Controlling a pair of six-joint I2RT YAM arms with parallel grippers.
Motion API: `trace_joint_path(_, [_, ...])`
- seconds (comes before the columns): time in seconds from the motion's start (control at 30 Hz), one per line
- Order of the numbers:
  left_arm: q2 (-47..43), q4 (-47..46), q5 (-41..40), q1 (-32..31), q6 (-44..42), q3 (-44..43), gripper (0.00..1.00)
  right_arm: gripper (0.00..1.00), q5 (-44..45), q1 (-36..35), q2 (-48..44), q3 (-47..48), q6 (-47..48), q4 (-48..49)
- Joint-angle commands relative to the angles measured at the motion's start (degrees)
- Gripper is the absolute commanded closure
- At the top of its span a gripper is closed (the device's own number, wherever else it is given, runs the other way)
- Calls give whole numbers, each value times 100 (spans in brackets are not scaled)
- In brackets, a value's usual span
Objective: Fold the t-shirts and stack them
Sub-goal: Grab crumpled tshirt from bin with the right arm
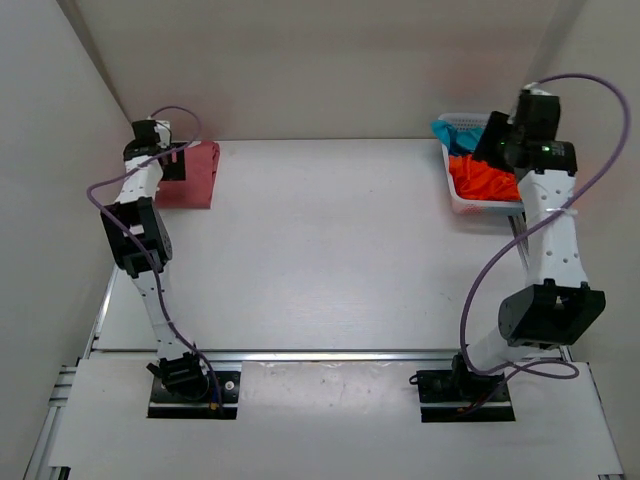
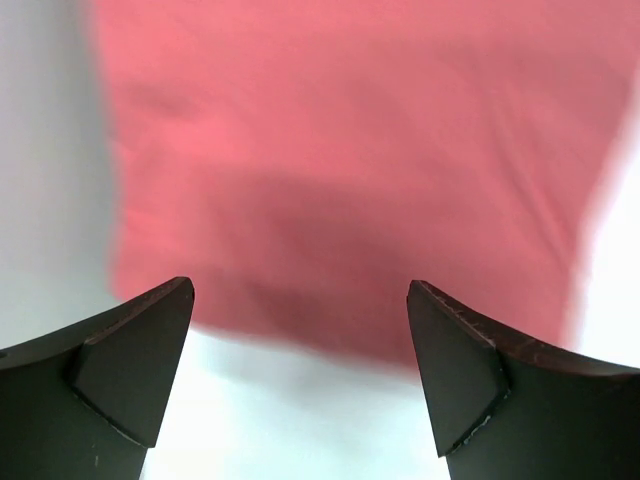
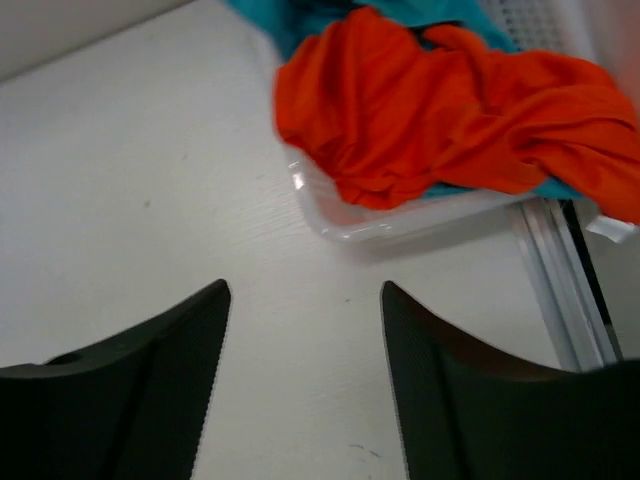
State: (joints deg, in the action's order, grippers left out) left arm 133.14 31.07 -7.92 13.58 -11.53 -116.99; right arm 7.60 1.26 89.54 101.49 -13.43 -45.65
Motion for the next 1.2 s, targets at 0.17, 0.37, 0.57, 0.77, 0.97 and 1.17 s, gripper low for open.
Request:
trace_joint_path(0.17, [-1826, -217, 783, -856, 133, 2152, 1, 17, 823, 928, 1064, 371, 297, 170])
trace_joint_path(0.37, [-2003, -5, 855, -1593, 195, 2584, 2, 17, 821, 1280, 2040, 985, 131, 30])
trace_joint_path(0.57, [-1757, 311, 907, -1798, 370, 2234, 1, 24, 594, 1474, 2577, 1127, 86, 161])
trace_joint_path(0.77, [-1590, 435, 582, -2000, 195, 2049, 2, 34, 453, 1500, 3087, 1373, 60, 117])
trace_joint_path(0.97, [-1580, 497, 591, -2000, 239, 2057, 1, 100, 498, 1412, 3333, 1715, 51, 65])
trace_joint_path(1.17, [-1677, 514, 581, -1991, 204, 2163, 1, 100, 769, 1229, 2974, 1804, 130, 30])
